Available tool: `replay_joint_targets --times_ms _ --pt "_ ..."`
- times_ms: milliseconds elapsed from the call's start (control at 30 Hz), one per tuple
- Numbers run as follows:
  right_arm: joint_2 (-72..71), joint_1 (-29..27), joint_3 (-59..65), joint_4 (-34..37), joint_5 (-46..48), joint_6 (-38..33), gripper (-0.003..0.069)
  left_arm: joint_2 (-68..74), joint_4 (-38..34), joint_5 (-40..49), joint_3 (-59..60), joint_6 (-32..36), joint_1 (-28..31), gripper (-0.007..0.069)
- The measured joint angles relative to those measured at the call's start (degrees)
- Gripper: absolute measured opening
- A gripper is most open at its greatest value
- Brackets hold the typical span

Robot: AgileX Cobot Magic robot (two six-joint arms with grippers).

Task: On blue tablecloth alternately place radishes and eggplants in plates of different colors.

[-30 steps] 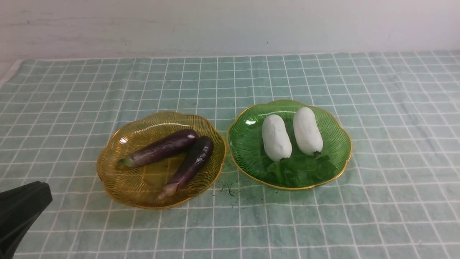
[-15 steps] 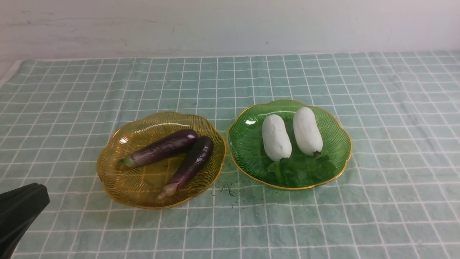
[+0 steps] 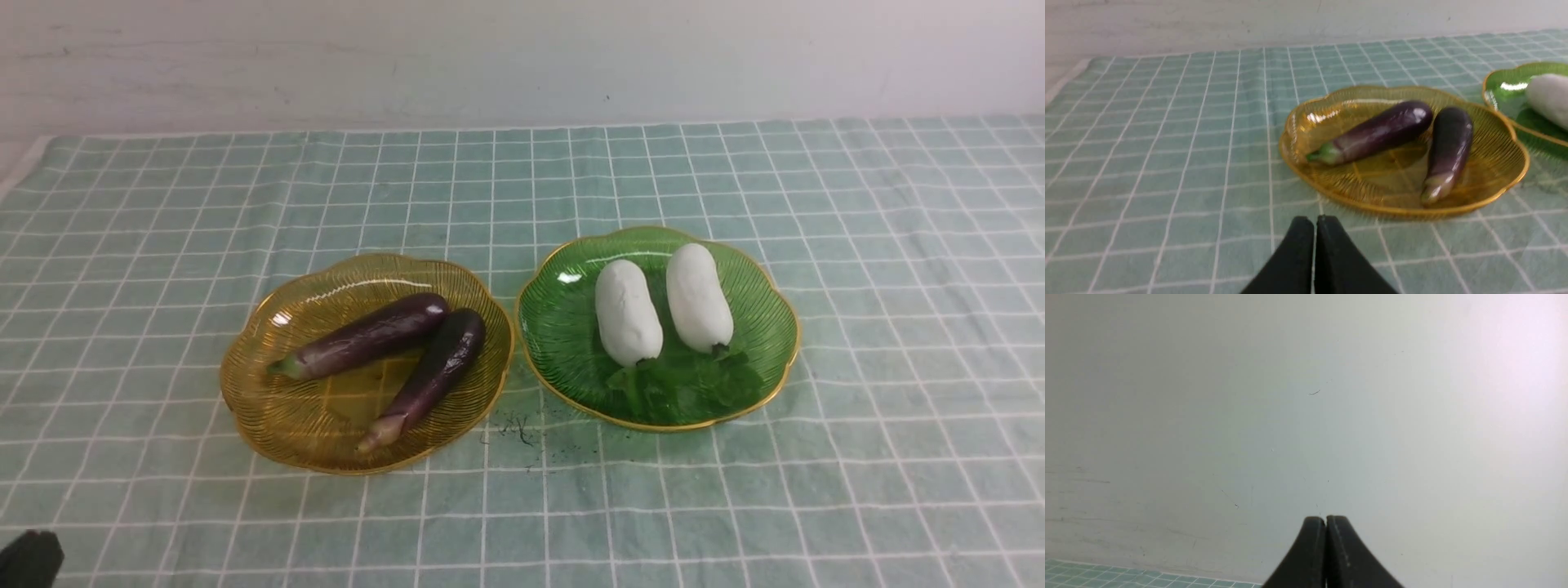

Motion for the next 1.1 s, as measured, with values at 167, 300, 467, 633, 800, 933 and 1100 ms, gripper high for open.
replay_joint_targets --times_ms 167,300,467,633,800,933,1100 --pt "0.00 0.00 0.00 0.00 0.21 0.04 -0.0014 -0.72 0.46 1.82 2.80 0.00 0.60 -0.0008" --pt "0.00 0.00 0.00 0.00 0.33 0.04 -0.0014 -0.72 0.51 2.72 2.85 0.00 0.69 -0.0008" --pt "0.00 0.00 0.00 0.00 0.62 0.04 -0.0014 -0.72 0.57 2.89 2.85 0.00 0.69 -0.0008" --pt "0.00 0.00 0.00 0.00 0.84 0.14 -0.0014 -0.72 0.59 2.94 2.85 0.00 0.79 -0.0008" --pt "0.00 0.00 0.00 0.00 0.86 0.53 -0.0014 -0.72 0.59 3.00 2.85 0.00 0.79 -0.0008" --pt "0.00 0.00 0.00 0.00 0.86 0.53 -0.0014 -0.72 0.59 3.00 2.85 0.00 0.79 -0.0008" --pt "0.00 0.00 0.00 -0.30 0.96 0.38 -0.0014 -0.72 0.64 3.06 2.85 -0.05 0.79 -0.0008"
